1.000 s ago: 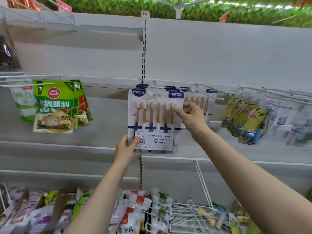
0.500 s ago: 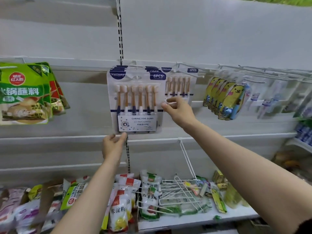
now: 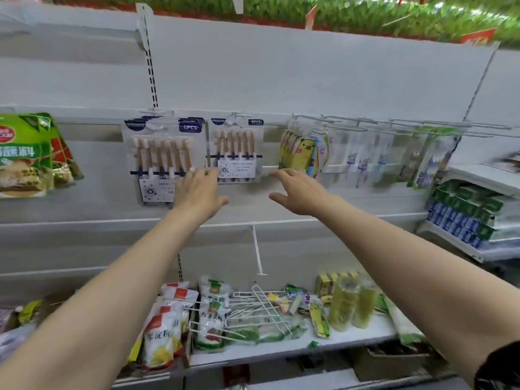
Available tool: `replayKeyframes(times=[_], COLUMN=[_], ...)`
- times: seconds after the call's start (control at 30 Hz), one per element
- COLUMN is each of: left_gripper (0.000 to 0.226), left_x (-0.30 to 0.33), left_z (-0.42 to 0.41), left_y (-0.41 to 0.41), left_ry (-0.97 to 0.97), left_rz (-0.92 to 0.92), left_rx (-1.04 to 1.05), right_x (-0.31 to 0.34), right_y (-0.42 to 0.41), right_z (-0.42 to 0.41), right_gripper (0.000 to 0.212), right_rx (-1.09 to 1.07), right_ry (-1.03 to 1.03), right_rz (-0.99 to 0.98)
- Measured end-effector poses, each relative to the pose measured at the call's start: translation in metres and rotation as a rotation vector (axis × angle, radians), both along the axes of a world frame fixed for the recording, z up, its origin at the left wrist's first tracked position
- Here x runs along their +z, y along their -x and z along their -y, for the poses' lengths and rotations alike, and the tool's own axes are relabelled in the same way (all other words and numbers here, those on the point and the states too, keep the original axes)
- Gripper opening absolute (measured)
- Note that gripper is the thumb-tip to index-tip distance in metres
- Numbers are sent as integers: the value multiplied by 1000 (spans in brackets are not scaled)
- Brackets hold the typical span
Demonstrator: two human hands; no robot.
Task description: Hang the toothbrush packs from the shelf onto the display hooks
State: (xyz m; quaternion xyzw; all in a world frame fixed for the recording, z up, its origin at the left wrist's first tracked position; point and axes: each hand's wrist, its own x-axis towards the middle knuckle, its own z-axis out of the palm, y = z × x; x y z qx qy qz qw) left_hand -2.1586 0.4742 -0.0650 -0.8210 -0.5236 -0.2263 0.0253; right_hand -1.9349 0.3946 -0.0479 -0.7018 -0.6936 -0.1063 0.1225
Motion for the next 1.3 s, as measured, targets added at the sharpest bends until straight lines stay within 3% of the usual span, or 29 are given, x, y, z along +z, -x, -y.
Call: replayKeyframes(times=[0.3,0.83,1.1,1.3], left_gripper=[78,60,62,58], left_x=[22,-45,-86,-92], left_z=[140,327,365,393], left_y=[-159,-519,-745,-928], left_ry=[95,80,80,91], left_rz=[-93,-118,-151,-158], left_rx=[-219,-850,-1071,-1144], right_x=[6,-75,-117,-113], right_y=[-141,-428,-615,-759], right_z=[159,429,505,542], right_gripper=[58,53,53,54], right_rx=[-169,-680,-881,-1006], right_ry=[-17,-10,25,48], right_rz=[-12,-103,-140,-167])
